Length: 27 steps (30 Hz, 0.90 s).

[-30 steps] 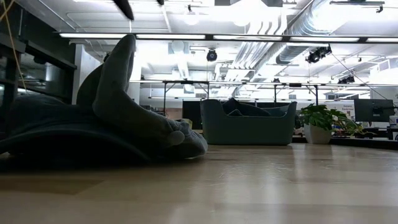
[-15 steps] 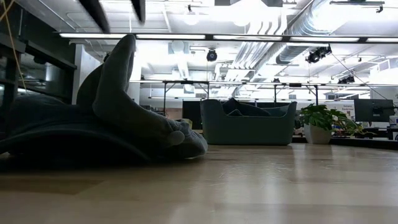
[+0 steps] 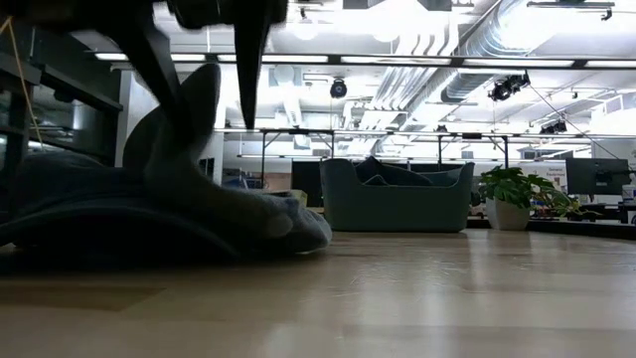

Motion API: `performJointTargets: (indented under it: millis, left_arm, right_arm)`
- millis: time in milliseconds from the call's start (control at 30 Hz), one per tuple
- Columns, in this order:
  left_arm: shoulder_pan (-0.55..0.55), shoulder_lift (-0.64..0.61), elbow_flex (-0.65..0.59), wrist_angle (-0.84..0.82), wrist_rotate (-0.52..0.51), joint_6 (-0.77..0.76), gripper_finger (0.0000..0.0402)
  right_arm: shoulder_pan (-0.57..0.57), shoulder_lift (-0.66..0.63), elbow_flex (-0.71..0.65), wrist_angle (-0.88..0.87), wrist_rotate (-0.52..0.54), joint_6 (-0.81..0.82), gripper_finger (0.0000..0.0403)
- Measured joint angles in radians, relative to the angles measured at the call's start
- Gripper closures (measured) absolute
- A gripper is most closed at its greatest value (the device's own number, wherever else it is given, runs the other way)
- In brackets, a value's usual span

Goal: Pick & Place hat
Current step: Put the gray cap into the yellow bin

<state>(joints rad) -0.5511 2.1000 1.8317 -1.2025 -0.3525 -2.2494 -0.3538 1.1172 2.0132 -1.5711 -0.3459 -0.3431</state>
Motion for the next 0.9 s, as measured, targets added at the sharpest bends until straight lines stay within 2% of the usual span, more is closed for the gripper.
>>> performJointTargets:
  millis: [167, 467, 900]
  left_arm:
    - [0.031, -0.003, 0.001, -0.02, 0.007, 0.014, 0.0235]
    - [0.054, -0.001, -0.001, -0.193, 0.06, 0.024, 0.0235]
    - [0.053, -0.001, 0.02, -0.27, 0.07, 0.015, 0.0235]
  right_arm:
    - [0.029, 0.0, 0.0, 0.0, -0.002, 0.008, 0.0204]
    - [0.029, 0.0, 0.0, 0.0, -0.002, 0.019, 0.0204]
    - [0.029, 0.001, 0.0, 0.0, -0.002, 0.028, 0.0204]
